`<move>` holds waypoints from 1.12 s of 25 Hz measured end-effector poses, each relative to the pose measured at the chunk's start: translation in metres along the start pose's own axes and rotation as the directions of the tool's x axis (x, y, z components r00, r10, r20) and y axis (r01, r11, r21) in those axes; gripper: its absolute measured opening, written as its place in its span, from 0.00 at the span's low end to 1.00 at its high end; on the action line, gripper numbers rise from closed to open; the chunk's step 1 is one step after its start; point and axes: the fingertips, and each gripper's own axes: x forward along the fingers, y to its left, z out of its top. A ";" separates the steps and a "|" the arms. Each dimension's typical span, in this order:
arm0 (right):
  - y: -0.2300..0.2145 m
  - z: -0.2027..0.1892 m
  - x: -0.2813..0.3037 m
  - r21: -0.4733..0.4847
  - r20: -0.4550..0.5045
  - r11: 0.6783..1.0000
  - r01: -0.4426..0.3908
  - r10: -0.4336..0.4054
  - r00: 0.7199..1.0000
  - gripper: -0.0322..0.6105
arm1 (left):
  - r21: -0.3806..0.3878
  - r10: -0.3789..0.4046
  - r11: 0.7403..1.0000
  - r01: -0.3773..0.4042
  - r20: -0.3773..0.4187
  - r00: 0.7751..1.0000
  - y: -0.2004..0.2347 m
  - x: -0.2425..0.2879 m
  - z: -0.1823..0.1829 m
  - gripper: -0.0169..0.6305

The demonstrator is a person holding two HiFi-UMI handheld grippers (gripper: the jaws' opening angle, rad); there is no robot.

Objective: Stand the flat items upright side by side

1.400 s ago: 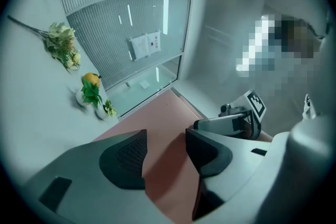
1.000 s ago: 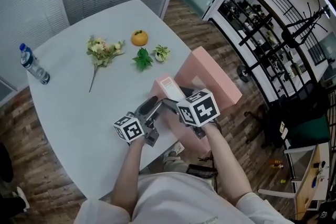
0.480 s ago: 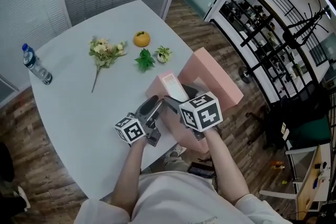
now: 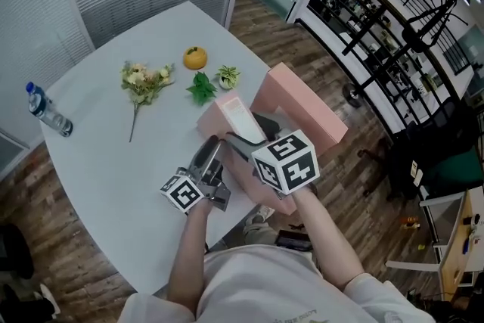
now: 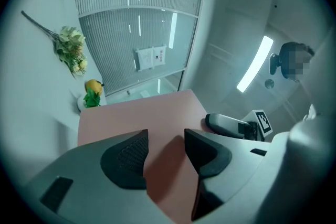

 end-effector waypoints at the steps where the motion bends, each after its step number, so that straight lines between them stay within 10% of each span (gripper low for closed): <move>1: 0.000 0.004 -0.002 -0.003 0.022 1.000 0.002 -0.001 1.000 0.53 | -0.005 -0.003 1.000 0.004 0.014 1.000 -0.001 0.001 0.003 0.34; 28: 0.002 0.023 -0.045 -0.041 0.340 0.999 0.014 0.000 0.941 0.53 | 0.034 -0.005 0.999 0.003 0.078 0.997 -0.018 0.002 0.011 0.34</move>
